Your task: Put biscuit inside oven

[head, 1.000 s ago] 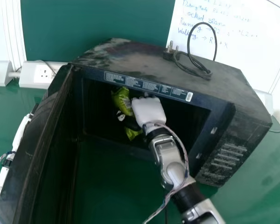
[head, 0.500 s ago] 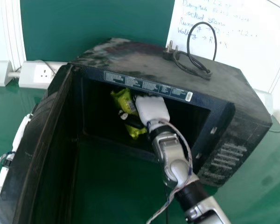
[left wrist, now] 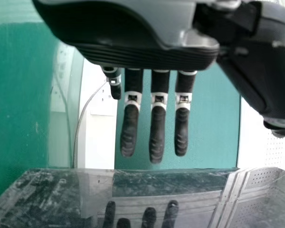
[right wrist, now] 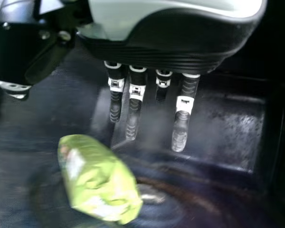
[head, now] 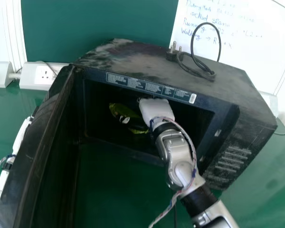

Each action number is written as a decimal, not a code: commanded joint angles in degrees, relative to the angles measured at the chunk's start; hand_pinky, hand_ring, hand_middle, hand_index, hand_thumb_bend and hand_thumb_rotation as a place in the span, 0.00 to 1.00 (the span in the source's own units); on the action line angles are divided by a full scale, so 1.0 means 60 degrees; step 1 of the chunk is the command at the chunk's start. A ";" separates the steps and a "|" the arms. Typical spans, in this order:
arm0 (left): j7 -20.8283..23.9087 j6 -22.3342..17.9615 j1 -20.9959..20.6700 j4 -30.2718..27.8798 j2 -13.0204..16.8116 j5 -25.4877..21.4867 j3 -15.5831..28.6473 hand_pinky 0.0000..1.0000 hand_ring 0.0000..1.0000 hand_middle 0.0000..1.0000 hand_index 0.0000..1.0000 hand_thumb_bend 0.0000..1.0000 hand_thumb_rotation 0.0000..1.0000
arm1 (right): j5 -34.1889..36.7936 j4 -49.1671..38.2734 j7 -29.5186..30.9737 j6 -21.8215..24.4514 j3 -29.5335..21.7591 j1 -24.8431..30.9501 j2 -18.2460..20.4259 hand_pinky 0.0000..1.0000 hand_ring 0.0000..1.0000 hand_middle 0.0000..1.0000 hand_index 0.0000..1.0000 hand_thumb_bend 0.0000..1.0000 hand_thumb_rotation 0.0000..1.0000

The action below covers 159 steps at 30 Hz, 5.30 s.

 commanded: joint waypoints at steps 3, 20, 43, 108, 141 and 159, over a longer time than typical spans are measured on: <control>0.0005 -0.0049 0.0054 0.0022 -0.0011 0.0001 -0.0007 0.26 0.31 0.39 0.49 0.52 0.07 | 0.0082 -0.1678 0.1165 -0.0080 -0.0244 0.0652 -0.0551 0.44 0.58 0.69 0.82 0.87 0.74; -0.0029 -0.0062 0.0019 0.0128 0.0010 -0.0046 0.0016 0.26 0.31 0.39 0.49 0.52 0.06 | 0.0659 -0.7377 0.3496 -0.0678 -0.2748 0.3641 -0.2039 0.49 0.70 0.79 0.89 0.84 0.78; -0.0154 -0.0137 -0.0073 0.0417 0.0142 -0.0071 0.0135 0.26 0.31 0.39 0.49 0.52 0.07 | 0.8598 -1.0129 0.6499 -0.1004 -1.0605 0.6582 -0.4556 0.65 0.78 0.82 0.91 0.85 0.63; -0.0504 0.0081 -0.0203 0.0644 0.0302 -0.0450 0.0243 0.27 0.31 0.40 0.49 0.52 0.07 | 0.8596 -0.9938 0.0670 0.2352 -1.1951 0.7997 -0.4484 0.30 0.42 0.58 0.75 0.90 0.48; -0.0448 0.0093 -0.0249 0.0700 0.0326 -0.0379 0.0226 0.26 0.31 0.40 0.49 0.52 0.07 | 0.8718 -0.9780 0.0857 0.1886 -1.2058 0.7986 -0.4545 0.40 0.49 0.59 0.75 0.83 0.42; -0.0493 0.0067 -0.0238 0.0714 0.0320 -0.0396 0.0230 0.26 0.30 0.40 0.49 0.52 0.07 | 0.8398 -1.0081 0.0709 0.2399 -1.1874 0.7956 -0.4431 0.40 0.47 0.57 0.74 0.84 0.42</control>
